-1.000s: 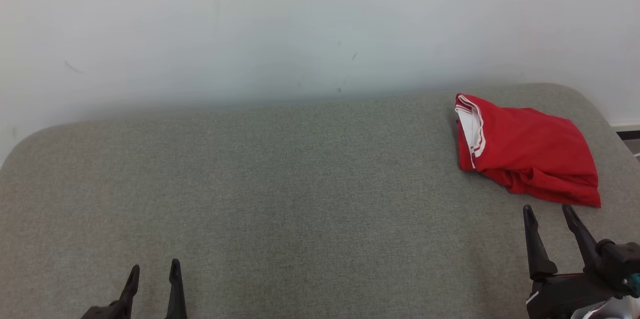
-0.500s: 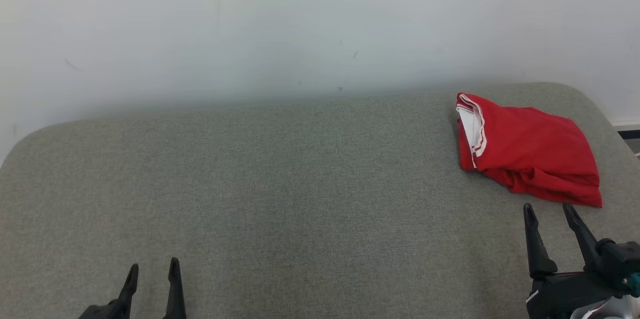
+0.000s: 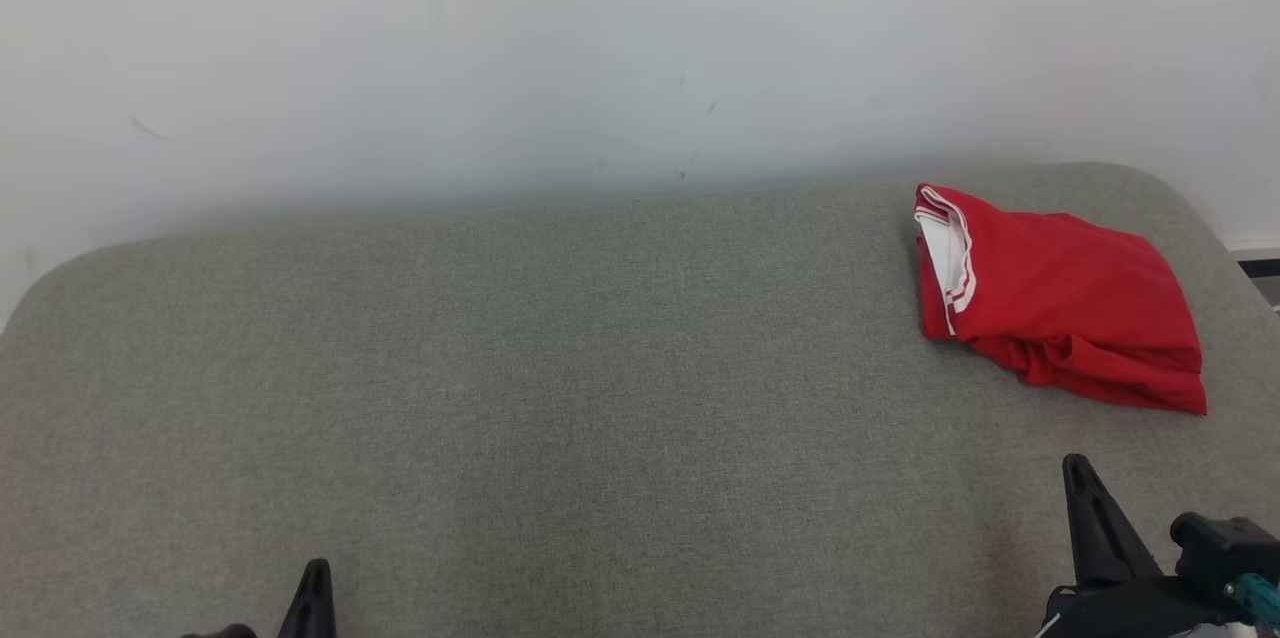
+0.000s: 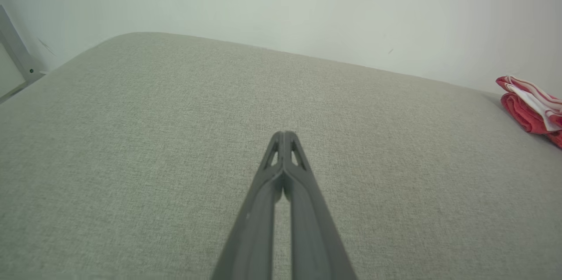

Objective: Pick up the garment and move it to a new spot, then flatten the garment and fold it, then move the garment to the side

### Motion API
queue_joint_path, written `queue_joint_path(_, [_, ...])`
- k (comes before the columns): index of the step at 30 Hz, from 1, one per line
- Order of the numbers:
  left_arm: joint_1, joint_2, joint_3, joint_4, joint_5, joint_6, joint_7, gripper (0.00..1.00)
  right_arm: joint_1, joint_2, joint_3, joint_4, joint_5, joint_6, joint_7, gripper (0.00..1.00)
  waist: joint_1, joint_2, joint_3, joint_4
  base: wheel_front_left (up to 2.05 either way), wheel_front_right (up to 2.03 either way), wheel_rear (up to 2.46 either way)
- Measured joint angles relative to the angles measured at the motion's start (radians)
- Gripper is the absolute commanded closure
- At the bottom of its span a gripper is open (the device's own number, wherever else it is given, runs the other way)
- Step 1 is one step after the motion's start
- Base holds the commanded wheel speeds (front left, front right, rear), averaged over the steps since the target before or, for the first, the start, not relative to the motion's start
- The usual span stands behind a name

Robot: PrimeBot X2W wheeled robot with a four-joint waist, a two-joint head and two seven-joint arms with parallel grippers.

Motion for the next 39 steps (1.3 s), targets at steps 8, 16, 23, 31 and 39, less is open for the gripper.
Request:
queue_joint_path(8, [-0.004,-0.006,0.025,0.012,-0.124,-0.022,0.024,1.00,-0.003,0.021,-0.024,0.010,0.102,0.018,0.032,1.00,0.0000,0.0000,0.004,0.005,0.00,0.00,0.00])
queue_joint_path(16, [-0.025,-0.010,0.050,0.022,-0.247,-0.043,0.045,1.00,-0.022,0.041,-0.050,0.014,0.194,0.040,0.066,1.00,0.0000,0.0000,0.007,0.009,0.00,0.00,0.00])
queue_joint_path(23, [-0.029,-0.014,0.065,0.036,-0.356,-0.054,0.064,1.00,-0.022,0.061,-0.072,0.020,0.280,0.058,0.092,1.00,0.0000,0.0000,0.010,0.013,0.00,0.00,0.00])
queue_joint_path(31, [-0.047,-0.018,0.087,0.043,-0.473,-0.079,0.085,1.00,-0.032,0.081,-0.096,0.029,0.372,0.076,0.122,1.00,0.0001,0.0000,0.014,0.017,0.00,0.00,0.00])
queue_joint_path(39, [-0.065,-0.020,0.109,0.050,-0.567,-0.096,0.102,1.00,-0.043,0.100,-0.118,0.039,0.452,0.094,0.149,1.00,0.0000,0.0000,0.017,0.021,0.00,0.00,0.00])
